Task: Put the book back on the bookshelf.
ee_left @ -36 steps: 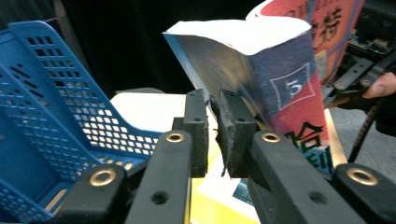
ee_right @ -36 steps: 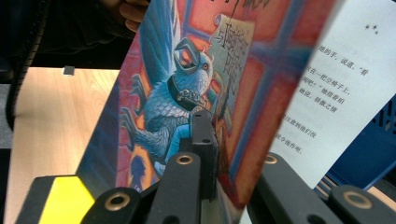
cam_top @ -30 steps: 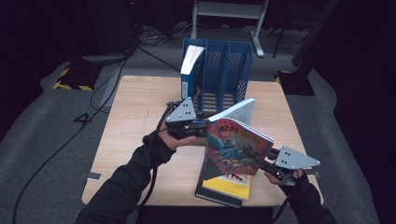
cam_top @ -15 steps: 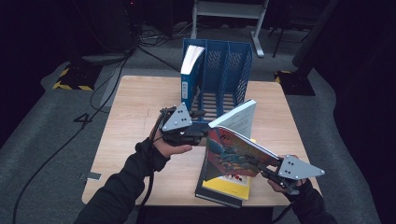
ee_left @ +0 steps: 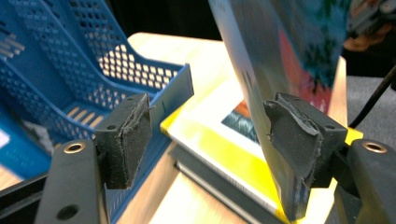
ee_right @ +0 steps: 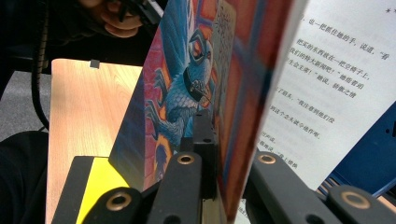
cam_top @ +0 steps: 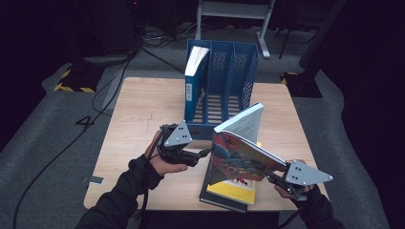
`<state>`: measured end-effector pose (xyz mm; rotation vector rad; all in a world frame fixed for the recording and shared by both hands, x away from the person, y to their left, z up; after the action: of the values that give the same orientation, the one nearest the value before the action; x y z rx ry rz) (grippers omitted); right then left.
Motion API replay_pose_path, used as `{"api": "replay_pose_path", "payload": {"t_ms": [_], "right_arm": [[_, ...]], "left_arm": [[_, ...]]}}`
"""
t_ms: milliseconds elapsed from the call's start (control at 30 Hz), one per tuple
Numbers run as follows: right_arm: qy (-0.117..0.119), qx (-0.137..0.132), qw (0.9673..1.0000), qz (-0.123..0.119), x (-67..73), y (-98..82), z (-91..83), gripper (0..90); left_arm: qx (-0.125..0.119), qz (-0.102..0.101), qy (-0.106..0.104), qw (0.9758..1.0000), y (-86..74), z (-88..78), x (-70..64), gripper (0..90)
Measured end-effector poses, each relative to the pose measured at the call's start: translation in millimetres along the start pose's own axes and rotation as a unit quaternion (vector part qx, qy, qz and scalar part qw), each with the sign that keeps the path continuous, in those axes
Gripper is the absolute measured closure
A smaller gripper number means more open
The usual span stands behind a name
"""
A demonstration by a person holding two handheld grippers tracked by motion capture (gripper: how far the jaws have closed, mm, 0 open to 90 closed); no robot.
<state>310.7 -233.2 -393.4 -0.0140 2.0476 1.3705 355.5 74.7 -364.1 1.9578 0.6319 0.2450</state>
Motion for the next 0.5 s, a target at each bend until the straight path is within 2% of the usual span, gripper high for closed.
{"api": "replay_pose_path", "payload": {"t_ms": [33, 100, 167, 200, 233, 267, 333, 367, 433, 500], "right_arm": [[0.0, 0.0, 1.0, 0.0, 0.0, 0.0, 0.0, 86.4], [0.0, -0.001, 1.0, 0.0, 0.2, -0.1, -0.1, 86.4], [0.0, -0.001, 1.0, -0.001, 0.4, -0.1, -0.1, 86.4], [0.001, -0.001, 1.0, -0.003, 0.4, 0.0, -0.3, 86.4], [0.001, -0.002, 1.0, -0.001, 0.6, -0.1, -0.3, 86.4], [0.001, -0.002, 1.0, -0.002, 0.5, -0.1, -0.3, 86.4], [0.001, -0.003, 1.0, -0.001, 0.8, -0.1, -0.4, 86.4], [0.001, -0.003, 1.0, -0.001, 0.8, -0.1, -0.4, 86.4], [0.0, -0.003, 1.0, -0.002, 1.4, 0.1, -0.8, 86.4], [0.001, -0.003, 1.0, -0.003, 2.4, 0.4, -1.2, 86.3]], "left_arm": [[0.0, 0.0, 0.0, 1.0, 0.0, 0.0, 0.0, 29.8], [0.006, -0.001, -0.029, 0.9996, -4.3, -4.3, -6.9, 29.0], [0.008, 0.001, -0.043, 0.999, -7.6, -2.0, -12.0, 28.1], [0.008, 0.001, -0.043, 0.999, -7.6, -2.0, -12.0, 27.8], [0.013, 0.004, -0.053, 0.9985, -10.9, 5.6, -16.7, 27.3], [0.013, 0.004, -0.053, 0.9985, -10.9, 5.6, -16.7, 27.1], [0.016, 0.002, -0.065, 0.9978, -14.5, 20.6, -19.7, 27.2], [0.016, 0.002, -0.065, 0.9978, -14.5, 20.6, -19.7, 29.0], [0.01, -0.005, -0.085, 0.9963, -15.6, 30.2, -21.9, 32.2], [0.005, -0.005, -0.092, 0.9957, -15.1, 42.4, -25.1, 33.7]]}}
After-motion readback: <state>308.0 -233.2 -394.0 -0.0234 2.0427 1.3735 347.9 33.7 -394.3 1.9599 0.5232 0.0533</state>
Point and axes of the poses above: each handheld gripper's, and its own axes: z roughly forward along the jaws, y roughly out of its top, x roughly to its left, the point moved 3 cm from there along z, roughly forward along the jaws, and after that the axes turned 13 degrees about -z, right-handed, at the moved point
